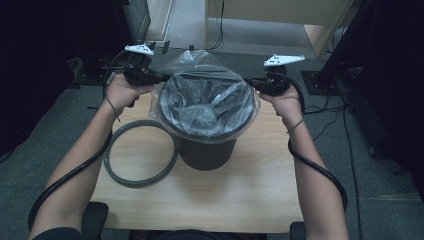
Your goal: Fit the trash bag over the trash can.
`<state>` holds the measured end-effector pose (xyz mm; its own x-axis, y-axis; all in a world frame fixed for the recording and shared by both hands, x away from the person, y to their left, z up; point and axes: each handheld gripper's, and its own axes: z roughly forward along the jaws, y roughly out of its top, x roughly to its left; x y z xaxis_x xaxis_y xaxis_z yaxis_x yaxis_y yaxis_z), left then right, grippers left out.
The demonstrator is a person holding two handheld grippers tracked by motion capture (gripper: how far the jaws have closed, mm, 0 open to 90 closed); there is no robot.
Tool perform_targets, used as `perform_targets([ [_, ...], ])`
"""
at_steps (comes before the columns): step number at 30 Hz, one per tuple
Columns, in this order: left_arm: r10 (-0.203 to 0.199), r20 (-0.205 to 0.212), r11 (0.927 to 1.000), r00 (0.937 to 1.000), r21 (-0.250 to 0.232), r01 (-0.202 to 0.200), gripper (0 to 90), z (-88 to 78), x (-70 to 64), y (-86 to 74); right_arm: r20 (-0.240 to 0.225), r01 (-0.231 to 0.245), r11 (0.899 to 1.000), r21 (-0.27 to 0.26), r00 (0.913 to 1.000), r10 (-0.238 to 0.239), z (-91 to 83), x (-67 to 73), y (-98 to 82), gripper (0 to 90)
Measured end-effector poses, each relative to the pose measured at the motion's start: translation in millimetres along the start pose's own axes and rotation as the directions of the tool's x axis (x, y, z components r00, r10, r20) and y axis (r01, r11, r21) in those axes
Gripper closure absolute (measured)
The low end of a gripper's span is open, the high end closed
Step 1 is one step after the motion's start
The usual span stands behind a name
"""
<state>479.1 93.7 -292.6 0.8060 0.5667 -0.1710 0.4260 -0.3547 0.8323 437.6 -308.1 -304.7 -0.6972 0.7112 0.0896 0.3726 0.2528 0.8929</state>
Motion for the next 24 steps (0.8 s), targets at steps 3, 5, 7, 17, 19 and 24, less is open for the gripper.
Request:
perform_targets([
  [3, -0.034, -0.001, 0.9994, 0.9994, -0.01, 0.034, 87.3, 2.2, 3.3, 0.5, 0.022, 0.021, 1.0, 0.001, 0.9995, -0.021, 1.6, -0.1, -1.2, 90.0],
  [5, -0.052, 0.007, 0.9985, 0.9986, -0.015, 0.052, 87.3, 4.3, 5.4, 1.1, 0.051, 0.023, 1.0, -0.005, 0.9984, -0.023, 3.2, 1.1, -1.0, 90.0],
  [7, -0.061, 0.02, 0.998, 0.998, -0.016, 0.061, 87.9, 5.4, 6.2, 1.4, 0.051, 0.012, 1.0, 0.004, 0.9986, -0.012, 5.9, -0.4, -2.2, 90.0],
  [17, -0.041, 0.088, 0.9991, 0.9953, -0.008, 0.041, 89.1, -1.9, 3.1, -5.9, -0.041, -0.009, 1.0, 0.029, 0.9991, 0.01, 3.7, -1.2, -8.1, 90.0],
  [19, -0.08, 0.09, 0.9964, 0.9928, -0.021, 0.082, 87.6, 1.4, 5.4, -5.6, -0.049, -0.001, 0.999, 0.051, 0.9988, 0.003, 6.1, -0.3, -8.4, 90.0],
  [24, -0.098, 0.106, 0.9948, 0.9895, -0.02, 0.1, 89.0, 3.8, 9.3, -4.2, -0.036, 0.041, 0.996, 0.084, 0.9986, -0.038, 7.8, 3.1, -8.0, 90.0],
])
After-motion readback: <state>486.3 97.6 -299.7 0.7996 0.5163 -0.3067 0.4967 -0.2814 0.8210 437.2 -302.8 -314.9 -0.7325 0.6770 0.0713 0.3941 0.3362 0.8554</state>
